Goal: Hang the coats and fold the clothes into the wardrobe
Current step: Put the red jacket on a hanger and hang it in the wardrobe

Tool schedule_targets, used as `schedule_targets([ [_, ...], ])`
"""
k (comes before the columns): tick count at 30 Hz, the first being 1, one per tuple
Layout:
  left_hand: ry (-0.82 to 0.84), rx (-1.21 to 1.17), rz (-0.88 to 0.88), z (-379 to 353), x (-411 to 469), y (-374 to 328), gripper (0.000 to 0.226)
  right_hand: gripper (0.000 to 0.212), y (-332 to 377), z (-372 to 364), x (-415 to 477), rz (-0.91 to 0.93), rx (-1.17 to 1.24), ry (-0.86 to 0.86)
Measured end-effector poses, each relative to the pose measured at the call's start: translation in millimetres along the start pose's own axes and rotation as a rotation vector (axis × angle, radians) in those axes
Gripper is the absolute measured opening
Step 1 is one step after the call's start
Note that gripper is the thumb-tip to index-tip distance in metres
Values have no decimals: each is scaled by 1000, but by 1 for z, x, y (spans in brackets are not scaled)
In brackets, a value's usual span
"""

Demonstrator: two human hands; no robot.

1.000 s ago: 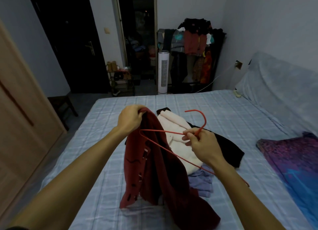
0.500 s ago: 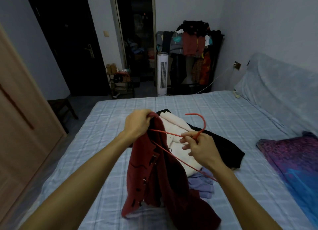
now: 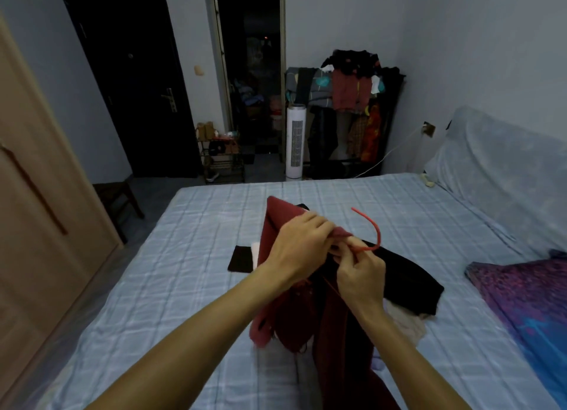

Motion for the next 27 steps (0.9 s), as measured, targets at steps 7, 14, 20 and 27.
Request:
schedule_targets([
  [7, 309, -122, -183, 4, 15, 12, 37, 18, 14, 24, 2, 215, 138, -13],
  [14, 302, -77, -176, -6, 14, 30, 28, 12, 10, 28, 15, 20, 84, 82],
  [20, 177, -106, 87, -15, -14, 72, 32, 17, 6, 61, -7, 409, -161, -239],
  [27, 116, -48, 83, -8, -23, 74, 33, 16, -49, -2, -49, 137, -160, 241],
])
Point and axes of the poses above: each hand's wrist, its own x-axis towards the middle knuckle, its own z-axis out of the back of the hand, y = z × x, the point moved 5 cm from there along x, towards the middle knuckle, and after that the axes turned 6 degrees about -z, right-handed, at the moved point
